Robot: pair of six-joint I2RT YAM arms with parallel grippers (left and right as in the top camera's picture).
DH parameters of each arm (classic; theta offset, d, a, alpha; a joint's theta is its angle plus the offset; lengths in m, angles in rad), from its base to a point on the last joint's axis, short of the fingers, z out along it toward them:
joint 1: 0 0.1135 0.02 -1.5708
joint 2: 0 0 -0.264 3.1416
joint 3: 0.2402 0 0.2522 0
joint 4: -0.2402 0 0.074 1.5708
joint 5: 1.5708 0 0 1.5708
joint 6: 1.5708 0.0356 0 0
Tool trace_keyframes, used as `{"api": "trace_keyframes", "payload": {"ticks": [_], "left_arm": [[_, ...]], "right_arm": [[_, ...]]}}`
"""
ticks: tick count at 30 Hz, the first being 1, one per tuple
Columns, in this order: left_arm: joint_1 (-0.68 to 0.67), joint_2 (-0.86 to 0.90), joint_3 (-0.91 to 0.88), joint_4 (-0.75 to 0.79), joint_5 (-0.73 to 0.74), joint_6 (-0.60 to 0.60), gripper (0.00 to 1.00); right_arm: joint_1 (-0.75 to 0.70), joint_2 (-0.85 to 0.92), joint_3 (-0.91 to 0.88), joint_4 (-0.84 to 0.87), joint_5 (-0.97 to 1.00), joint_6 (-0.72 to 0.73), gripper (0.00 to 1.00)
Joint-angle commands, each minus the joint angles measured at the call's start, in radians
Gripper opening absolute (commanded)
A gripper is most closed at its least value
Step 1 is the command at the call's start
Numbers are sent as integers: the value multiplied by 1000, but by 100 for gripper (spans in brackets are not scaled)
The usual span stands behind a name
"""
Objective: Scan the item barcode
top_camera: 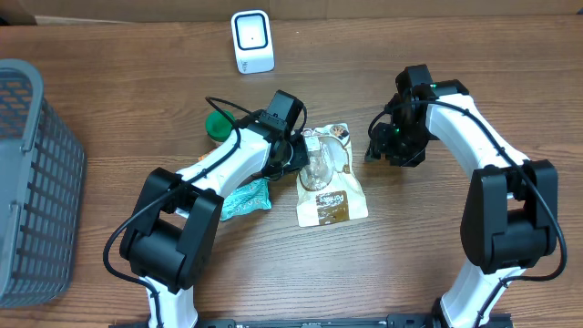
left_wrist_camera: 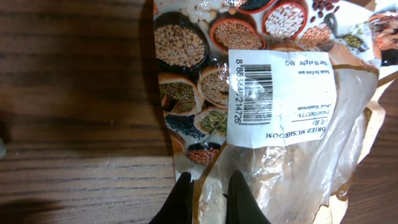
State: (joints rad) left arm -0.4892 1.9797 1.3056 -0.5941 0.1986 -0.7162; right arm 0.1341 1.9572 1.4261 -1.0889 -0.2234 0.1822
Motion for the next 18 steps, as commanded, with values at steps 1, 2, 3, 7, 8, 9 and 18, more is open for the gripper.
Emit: {"api": "trace_keyframes", "payload": {"ticks": [1, 2, 3, 7, 8, 9, 18], "left_arm": [[-4, -5, -10, 45, 12, 87, 4], [-4, -5, -10, 53, 12, 93, 4], [-4, -5, -10, 59, 12, 94, 4], [-4, -5, -10, 76, 39, 120, 4], [-4, -5, -10, 84, 70, 135, 4], [-3, -5, -10, 92, 100, 146, 4], [-5, -5, -29, 90, 206, 155, 4]], "right_arm": [[2, -12, 18, 2, -45, -9, 56], [2, -12, 18, 2, -50, -9, 56], [2, -12, 18, 2, -52, -9, 56], [2, -12, 18, 2, -52, -9, 56], [2, -12, 18, 2, -52, -9, 56], [2, -12, 18, 2, -51, -9, 56], [2, -12, 18, 21, -52, -9, 57]]}}
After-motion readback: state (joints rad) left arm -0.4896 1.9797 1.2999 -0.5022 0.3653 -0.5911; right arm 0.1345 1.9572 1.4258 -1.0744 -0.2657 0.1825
